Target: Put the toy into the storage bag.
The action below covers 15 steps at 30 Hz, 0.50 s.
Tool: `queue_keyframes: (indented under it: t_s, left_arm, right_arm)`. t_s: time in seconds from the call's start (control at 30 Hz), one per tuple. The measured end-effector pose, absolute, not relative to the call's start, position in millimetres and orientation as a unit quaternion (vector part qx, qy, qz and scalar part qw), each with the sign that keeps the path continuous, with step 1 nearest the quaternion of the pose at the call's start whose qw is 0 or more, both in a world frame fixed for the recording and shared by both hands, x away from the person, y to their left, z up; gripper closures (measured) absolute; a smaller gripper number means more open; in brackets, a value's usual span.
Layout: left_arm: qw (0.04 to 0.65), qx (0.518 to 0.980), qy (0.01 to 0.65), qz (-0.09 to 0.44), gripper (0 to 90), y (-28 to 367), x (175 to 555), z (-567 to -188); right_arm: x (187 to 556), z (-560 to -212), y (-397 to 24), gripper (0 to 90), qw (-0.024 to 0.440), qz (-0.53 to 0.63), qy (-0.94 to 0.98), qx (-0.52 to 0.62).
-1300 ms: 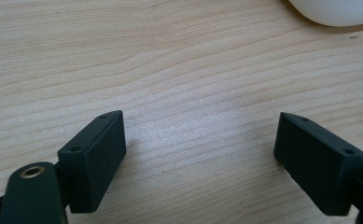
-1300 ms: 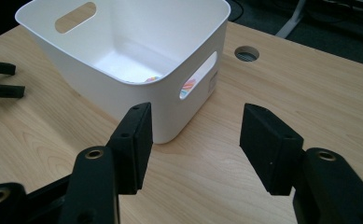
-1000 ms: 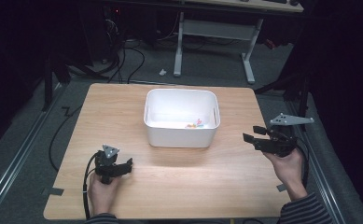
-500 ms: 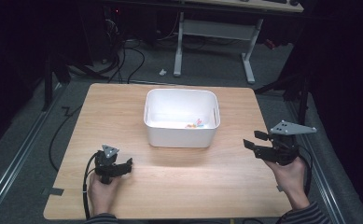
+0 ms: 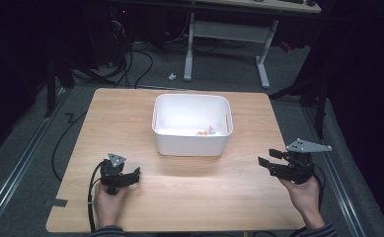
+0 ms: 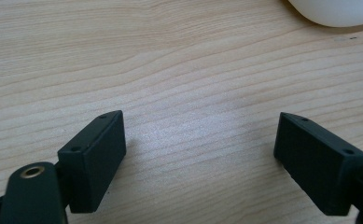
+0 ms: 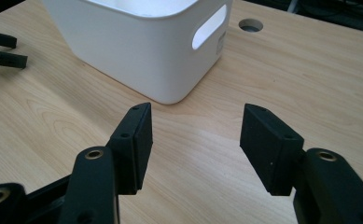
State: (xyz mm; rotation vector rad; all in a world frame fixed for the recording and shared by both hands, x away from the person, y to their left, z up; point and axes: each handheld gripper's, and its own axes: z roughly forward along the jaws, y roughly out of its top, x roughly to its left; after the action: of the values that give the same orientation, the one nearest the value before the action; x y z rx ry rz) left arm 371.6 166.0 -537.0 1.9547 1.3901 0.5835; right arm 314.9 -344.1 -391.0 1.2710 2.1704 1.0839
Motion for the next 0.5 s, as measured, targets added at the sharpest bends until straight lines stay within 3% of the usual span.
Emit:
queue_keyframes:
  t_s: [0.5]
  left_arm:
    - [0.330, 0.747, 0.531, 0.223, 17.0, 166, 372, -537]
  right_arm:
    - [322, -418, -339, 44.5, 0.184, 0.386, 0.775, 0.465]
